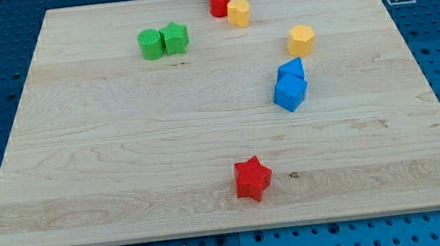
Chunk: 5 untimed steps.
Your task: Move the red circle towards the center
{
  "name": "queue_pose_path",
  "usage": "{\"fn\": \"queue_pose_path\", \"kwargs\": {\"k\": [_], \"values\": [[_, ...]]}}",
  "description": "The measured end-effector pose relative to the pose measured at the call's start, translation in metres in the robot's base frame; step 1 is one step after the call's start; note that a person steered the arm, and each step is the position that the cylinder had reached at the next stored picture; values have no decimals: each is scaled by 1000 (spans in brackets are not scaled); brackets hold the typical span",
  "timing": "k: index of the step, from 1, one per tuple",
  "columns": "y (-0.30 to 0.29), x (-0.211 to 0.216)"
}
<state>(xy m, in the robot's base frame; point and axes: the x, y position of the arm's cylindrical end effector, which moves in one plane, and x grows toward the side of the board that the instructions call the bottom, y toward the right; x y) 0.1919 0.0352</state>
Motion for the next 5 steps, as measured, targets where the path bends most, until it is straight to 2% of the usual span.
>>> {"fn": "queue_pose_path", "kwargs": {"k": [1,3,5], "values": [[4,0],[-30,1],[-15,1]]}}
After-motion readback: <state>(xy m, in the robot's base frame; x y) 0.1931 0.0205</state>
